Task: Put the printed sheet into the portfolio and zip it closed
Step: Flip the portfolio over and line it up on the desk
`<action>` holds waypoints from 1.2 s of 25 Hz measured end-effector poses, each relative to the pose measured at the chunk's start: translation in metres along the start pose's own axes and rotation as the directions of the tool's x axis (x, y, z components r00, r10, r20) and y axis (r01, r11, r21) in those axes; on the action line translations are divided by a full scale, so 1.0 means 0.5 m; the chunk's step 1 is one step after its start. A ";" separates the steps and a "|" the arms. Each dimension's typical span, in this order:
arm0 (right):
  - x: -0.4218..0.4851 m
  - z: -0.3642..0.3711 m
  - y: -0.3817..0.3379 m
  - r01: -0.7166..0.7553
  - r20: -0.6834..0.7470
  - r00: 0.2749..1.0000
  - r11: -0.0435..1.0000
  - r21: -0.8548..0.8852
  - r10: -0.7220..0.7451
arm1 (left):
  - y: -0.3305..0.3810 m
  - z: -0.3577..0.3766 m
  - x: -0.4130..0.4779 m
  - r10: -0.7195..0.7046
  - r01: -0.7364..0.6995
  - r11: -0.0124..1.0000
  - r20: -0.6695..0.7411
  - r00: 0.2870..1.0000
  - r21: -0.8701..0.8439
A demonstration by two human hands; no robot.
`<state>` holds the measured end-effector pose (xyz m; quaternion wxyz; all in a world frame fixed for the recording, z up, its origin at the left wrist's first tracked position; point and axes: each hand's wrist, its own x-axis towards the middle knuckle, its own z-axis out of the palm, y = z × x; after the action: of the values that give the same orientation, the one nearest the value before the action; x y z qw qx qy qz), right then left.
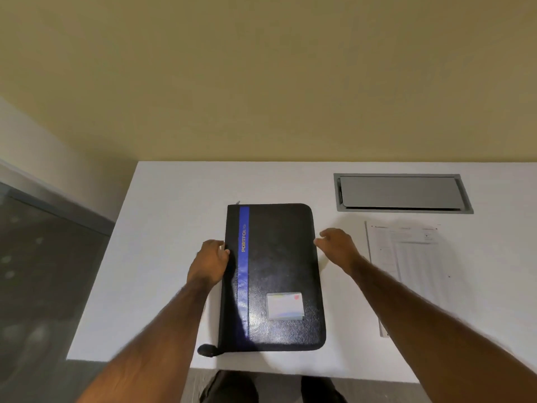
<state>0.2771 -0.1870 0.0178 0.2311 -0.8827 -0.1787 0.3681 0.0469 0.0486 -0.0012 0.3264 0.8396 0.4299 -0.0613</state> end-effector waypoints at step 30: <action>0.138 0.034 -0.037 -0.294 0.007 0.940 0.800 0.522 0.341 | 0.198 -0.030 0.392 -0.251 0.177 0.879 0.114 0.961 0.444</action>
<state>0.3081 -0.1334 -0.0218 0.4015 -0.8208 0.0873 0.3969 0.2419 0.1500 -0.0159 0.1597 0.8297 0.4671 -0.2607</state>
